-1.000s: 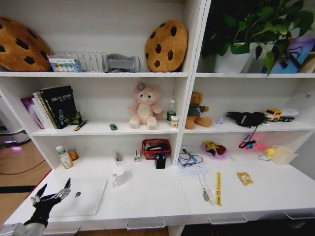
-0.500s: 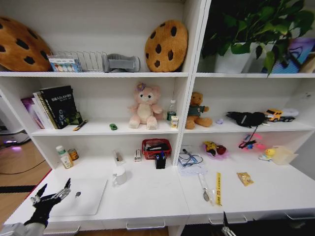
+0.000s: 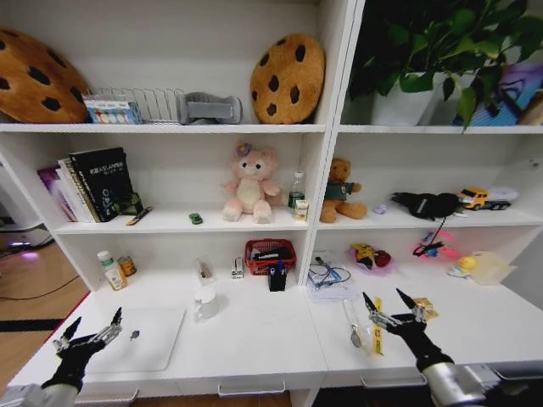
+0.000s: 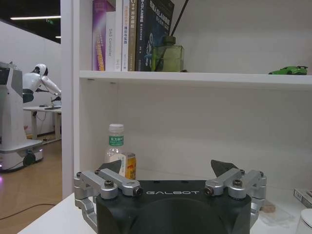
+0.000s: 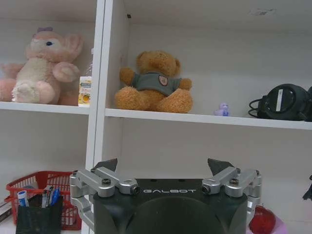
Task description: Organize the objects on the table.
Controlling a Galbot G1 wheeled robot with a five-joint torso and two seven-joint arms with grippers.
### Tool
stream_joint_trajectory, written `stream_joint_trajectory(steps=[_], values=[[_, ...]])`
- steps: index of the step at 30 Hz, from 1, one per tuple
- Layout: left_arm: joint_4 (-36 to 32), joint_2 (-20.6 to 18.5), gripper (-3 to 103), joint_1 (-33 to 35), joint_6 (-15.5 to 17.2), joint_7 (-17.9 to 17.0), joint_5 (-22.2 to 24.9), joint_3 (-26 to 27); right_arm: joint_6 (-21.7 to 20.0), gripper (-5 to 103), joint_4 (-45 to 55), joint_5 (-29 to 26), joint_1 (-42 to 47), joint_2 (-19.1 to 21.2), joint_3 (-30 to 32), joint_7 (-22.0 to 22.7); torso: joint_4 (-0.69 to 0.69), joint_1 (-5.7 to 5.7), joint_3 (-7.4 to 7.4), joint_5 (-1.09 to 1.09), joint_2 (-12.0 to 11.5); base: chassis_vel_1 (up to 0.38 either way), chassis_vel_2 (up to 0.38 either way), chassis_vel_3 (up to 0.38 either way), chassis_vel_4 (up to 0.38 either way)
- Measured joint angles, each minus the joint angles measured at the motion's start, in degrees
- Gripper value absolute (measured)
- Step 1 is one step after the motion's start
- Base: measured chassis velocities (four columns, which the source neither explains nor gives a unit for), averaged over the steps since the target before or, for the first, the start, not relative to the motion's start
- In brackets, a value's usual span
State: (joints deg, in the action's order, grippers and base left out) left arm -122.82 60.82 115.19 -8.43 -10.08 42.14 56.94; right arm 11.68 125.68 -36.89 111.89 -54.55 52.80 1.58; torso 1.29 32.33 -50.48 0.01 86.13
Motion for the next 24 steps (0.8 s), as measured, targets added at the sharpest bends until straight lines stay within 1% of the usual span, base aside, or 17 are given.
stream_joint_trajectory(steps=[7,19,24], values=[[0.0,0.0,100,0.0,0.0,0.0,0.0,0.0,0.4,100,-1.43,0.57,-1.28,-0.38,-0.55,-0.06,0.0,0.0,0.0,0.0,0.0,0.0,0.0,0.0,0.0],[0.0,0.0,100,0.0,0.0,-0.01,0.0,0.0,1.26,100,-3.01,2.37,-1.24,-2.77,-2.94,-0.02,0.0,0.0,0.01,-0.02,0.0,0.0,0.0,0.0,0.0],[0.0,0.0,100,0.0,0.0,-0.01,0.0,0.0,1.6,100,-3.69,2.59,-1.22,-3.43,-3.12,0.0,0.0,0.0,0.01,-0.02,0.0,-0.059,-0.091,0.085,0.09]])
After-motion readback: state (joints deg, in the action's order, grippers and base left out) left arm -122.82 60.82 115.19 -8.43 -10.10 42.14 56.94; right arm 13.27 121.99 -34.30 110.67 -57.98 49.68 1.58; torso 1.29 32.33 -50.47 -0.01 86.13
